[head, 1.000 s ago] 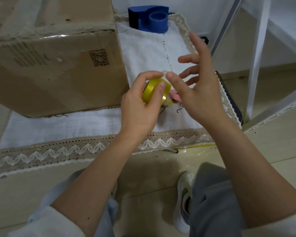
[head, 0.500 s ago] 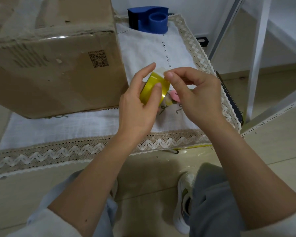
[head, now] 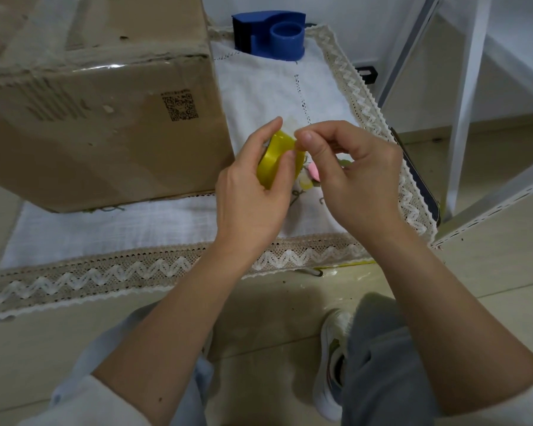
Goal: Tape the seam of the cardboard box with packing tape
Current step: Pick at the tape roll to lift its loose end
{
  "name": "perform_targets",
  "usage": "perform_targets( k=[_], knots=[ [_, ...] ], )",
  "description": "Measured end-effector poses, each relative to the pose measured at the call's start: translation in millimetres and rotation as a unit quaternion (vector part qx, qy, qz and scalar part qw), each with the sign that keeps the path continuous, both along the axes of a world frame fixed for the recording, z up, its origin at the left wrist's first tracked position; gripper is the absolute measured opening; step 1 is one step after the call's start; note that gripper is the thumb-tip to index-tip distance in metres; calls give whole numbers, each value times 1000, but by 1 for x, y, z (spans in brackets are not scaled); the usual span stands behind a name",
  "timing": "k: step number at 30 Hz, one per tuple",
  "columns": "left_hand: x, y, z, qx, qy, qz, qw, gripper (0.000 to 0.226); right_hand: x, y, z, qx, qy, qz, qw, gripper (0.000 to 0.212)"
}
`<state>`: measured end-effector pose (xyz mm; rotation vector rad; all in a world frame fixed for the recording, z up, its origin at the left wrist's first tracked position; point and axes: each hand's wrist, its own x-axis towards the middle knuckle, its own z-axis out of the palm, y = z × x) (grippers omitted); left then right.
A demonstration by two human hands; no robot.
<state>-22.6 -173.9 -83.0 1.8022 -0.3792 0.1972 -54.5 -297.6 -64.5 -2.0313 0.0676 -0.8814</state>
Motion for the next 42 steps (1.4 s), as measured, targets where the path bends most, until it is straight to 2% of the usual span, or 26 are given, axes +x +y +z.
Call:
perform_targets(
  k=[9, 13, 17, 20, 25, 31, 34, 37, 42],
  knots=[
    [1, -2, 5, -21, 19, -21, 999, 43, -2, 3, 4, -47, -76, -4, 996, 12],
    [2, -3, 7, -49, 24, -29, 998, 31, -1, 3, 5, -72, -93, -1, 993, 9],
    [1, -5, 5, -68, 6, -33, 997, 12, 0, 3, 7, -38, -72, 12, 997, 10],
    [3, -4, 4, -70, -3, -35, 997, 15, 1, 4, 11, 12, -52, 27, 998, 11],
    [-1, -6, 7, -83, -6, -45, 996, 19, 3, 3, 13, 14, -46, 35, 998, 13],
    [2, -6, 10, -95, -19, -4, 995, 5, 1, 1, 14, 22, 16, 36, 999, 16],
    [0, -7, 10, -106, -7, 8, 994, 6, -2, 6, 14, 28, 72, 42, 996, 32],
    [1, -6, 9, -115, -5, 25, 993, 7, -2, 4, 15, 62, 86, 34, 994, 49],
    [3, -5, 8, -140, 21, 18, 990, 9, -4, -2, 16, 92, 61, 50, 993, 33]
  ],
)
